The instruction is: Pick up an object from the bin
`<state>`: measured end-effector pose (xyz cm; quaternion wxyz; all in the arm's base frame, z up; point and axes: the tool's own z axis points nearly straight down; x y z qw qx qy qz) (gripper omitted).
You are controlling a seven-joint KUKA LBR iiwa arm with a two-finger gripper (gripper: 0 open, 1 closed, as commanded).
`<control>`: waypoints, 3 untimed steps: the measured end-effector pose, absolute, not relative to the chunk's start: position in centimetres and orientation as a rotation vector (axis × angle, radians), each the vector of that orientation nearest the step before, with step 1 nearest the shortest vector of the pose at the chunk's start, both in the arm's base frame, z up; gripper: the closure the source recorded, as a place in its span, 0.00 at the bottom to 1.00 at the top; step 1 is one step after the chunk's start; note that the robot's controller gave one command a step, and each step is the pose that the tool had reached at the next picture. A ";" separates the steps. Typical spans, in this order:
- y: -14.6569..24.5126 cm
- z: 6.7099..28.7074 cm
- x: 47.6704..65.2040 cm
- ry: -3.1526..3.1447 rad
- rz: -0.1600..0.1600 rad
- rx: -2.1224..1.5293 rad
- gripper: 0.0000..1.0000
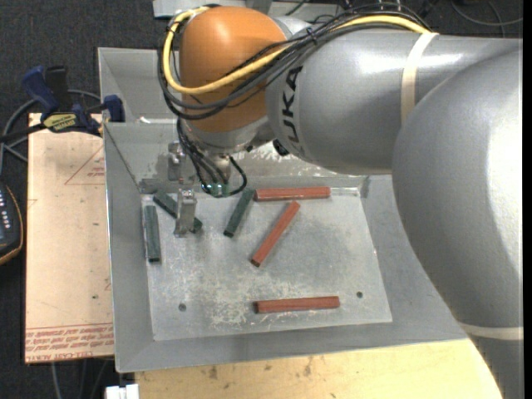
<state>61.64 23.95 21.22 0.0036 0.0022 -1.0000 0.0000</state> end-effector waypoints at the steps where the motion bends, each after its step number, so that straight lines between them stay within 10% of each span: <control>1: 20.4 6.6 64.5 -3.133 0.000 0.212 0.00; 2: 13.0 16.9 62.5 -3.139 0.002 0.281 0.00; 3: 9.0 6.9 63.6 -3.128 -0.007 0.250 0.00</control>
Offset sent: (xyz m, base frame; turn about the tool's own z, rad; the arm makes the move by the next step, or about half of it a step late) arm 0.0284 -0.0341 -0.1422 -0.1336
